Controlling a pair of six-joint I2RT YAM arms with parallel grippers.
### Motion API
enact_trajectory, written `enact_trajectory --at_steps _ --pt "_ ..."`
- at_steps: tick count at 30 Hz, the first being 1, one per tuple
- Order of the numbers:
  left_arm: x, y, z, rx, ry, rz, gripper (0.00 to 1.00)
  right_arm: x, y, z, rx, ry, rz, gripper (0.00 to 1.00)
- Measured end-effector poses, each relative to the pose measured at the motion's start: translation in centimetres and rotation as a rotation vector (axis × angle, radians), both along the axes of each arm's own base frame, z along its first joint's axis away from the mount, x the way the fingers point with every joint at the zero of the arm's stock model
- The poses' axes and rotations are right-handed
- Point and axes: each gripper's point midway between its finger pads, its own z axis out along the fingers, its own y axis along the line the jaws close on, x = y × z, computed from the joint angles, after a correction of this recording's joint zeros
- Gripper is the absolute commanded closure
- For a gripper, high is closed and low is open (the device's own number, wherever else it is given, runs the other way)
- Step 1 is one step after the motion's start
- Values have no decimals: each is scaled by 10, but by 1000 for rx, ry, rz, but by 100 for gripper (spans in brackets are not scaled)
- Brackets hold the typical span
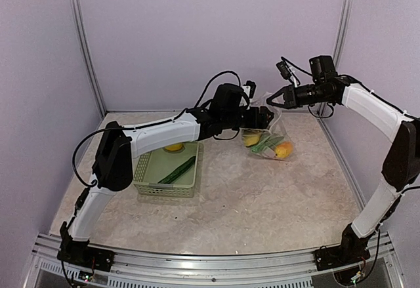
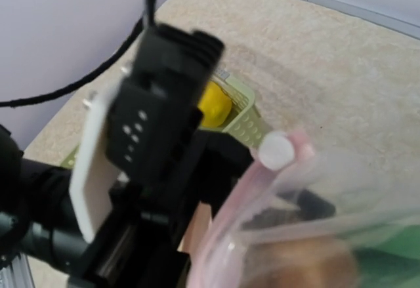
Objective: Place the food in the zip-top bag and seal the zipper
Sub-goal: Place the fake vegetable in the zipper food storage bag.
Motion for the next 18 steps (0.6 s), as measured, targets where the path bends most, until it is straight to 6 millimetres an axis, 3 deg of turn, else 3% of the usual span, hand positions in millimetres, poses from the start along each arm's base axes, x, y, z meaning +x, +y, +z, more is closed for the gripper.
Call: enact_trajectory --at_steps 4,7,13,18 --pt "2 1 4 26 -45 43 6 0 0 0 3 4 -3 100" --pt "-7 1 9 63 -88 54 5 0 0 0 4 5 -4 100" --pt "-42 5 40 105 -169 34 4 0 0 2 10 5 -1 100" --pt "-75 25 78 82 -204 10 8 2 -1 4 12 -11 0 100"
